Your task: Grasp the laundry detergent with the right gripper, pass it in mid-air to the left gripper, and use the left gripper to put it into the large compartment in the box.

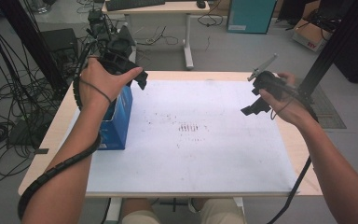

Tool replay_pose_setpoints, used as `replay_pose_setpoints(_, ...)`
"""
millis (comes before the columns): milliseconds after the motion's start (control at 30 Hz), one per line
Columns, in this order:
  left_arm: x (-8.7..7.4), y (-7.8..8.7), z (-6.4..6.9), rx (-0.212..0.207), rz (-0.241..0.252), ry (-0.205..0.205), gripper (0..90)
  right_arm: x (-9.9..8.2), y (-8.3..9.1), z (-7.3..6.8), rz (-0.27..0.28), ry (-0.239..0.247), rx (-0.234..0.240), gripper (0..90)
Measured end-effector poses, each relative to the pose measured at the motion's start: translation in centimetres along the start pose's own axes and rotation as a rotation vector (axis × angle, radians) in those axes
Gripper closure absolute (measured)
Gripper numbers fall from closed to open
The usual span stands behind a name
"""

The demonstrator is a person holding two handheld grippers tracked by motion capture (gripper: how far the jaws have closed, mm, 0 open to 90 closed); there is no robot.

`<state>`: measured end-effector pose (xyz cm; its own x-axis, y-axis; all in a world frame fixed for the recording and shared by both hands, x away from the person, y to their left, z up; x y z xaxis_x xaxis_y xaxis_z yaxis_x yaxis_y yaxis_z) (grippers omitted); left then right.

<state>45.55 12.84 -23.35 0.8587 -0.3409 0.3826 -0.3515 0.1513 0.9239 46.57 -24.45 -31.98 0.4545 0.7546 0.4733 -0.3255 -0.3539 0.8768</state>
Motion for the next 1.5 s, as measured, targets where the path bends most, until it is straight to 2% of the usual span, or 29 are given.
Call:
replay_pose_setpoints(267,1.8,-2.3,1.9,-0.048,-0.007,-0.036,7.7,0.2,-0.5,0.6,-0.007,0.006,0.001,4.5)
replay_pose_setpoints(667,3.5,-5.5,3.6,-0.088,-0.016,-0.033,7.8,0.2,0.1,1.2,0.008,0.005,-0.012,4.5)
replay_pose_setpoints(733,3.8,-6.0,4.1,-0.111,-0.021,-0.031,7.8,0.1,0.2,1.3,0.004,0.0,-0.013,4.5)
replay_pose_setpoints(767,3.9,-6.2,4.4,-0.127,-0.024,-0.029,8.1,0.1,0.3,1.4,0.001,0.013,-0.014,4.5)
replay_pose_setpoints(933,4.5,-6.7,5.3,-0.126,-0.025,-0.051,8.1,0.1,0.6,1.2,0.006,0.011,-0.013,4.5)
replay_pose_setpoints(1067,5.1,-6.8,5.7,-0.127,-0.018,-0.053,7.9,0.0,0.9,1.3,0.014,0.007,-0.019,4.5)
replay_pose_setpoints(1500,5.5,-8.1,5.6,-0.133,-0.034,-0.039,7.8,0.0,0.7,1.5,-0.003,0.012,-0.015,4.5)
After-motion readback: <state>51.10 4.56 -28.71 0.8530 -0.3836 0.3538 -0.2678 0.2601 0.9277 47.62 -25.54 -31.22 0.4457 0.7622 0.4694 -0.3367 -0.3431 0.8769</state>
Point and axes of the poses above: each handheld gripper's, and its own axes: y roughly backward along the jaws, x roughly out of its top, z roughly to its right, the point moved 6 cm from there along -y, roughly forward along the jaws, and after that the axes turned 1 degree about -y, right-handed, at the moved point
